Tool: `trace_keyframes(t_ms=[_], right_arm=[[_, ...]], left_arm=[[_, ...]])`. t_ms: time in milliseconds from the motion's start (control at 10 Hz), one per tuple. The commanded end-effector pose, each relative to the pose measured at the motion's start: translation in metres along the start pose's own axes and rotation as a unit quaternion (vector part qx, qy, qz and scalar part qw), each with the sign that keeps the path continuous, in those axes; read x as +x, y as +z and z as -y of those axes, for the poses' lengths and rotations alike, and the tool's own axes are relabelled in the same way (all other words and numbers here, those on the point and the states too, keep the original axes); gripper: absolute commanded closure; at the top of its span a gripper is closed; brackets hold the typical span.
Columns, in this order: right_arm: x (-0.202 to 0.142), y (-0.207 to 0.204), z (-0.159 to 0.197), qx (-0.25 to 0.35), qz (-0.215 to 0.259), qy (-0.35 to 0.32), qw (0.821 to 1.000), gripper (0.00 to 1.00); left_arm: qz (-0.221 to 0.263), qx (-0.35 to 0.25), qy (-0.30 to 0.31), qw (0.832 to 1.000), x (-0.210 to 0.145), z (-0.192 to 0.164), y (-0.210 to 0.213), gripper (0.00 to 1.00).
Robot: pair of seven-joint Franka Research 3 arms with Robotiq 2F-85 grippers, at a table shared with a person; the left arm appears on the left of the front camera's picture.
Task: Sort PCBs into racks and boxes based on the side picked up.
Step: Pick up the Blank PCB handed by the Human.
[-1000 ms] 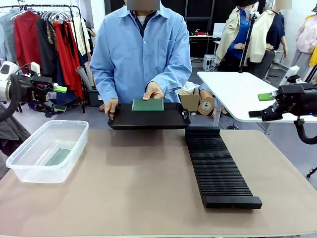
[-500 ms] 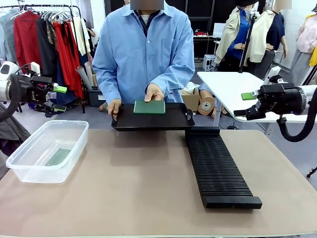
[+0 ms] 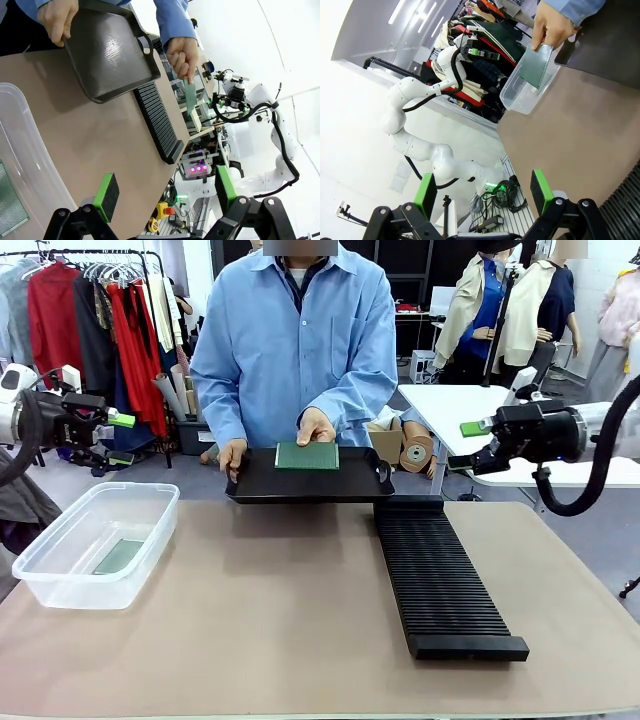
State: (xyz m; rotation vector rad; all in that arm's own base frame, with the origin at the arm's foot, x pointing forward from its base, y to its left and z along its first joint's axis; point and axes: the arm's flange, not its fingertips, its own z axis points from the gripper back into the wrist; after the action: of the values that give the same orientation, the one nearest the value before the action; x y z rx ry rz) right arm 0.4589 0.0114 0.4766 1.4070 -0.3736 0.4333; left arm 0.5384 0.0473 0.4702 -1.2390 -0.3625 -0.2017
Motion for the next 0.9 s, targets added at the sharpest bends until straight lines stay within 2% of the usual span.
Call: trace_keyframes(t_ms=[0,400,800], right_arm=[[0.024,-0.019,0.016,-0.001,0.004,0.005,1.0,0.0],[0.042,-0.062,0.057,0.008,-0.008,-0.003,1.0,0.0],[0.045,-0.096,0.073,0.001,0.022,-0.021,1.0,0.0]], left_arm=[[0.001,0.002,0.003,1.0,0.001,0.001,0.001,0.0],[0.001,0.002,0.003,1.0,0.001,0.001,0.001,0.0],[0.001,0.002,0.003,1.0,0.001,0.001,0.001,0.0]])
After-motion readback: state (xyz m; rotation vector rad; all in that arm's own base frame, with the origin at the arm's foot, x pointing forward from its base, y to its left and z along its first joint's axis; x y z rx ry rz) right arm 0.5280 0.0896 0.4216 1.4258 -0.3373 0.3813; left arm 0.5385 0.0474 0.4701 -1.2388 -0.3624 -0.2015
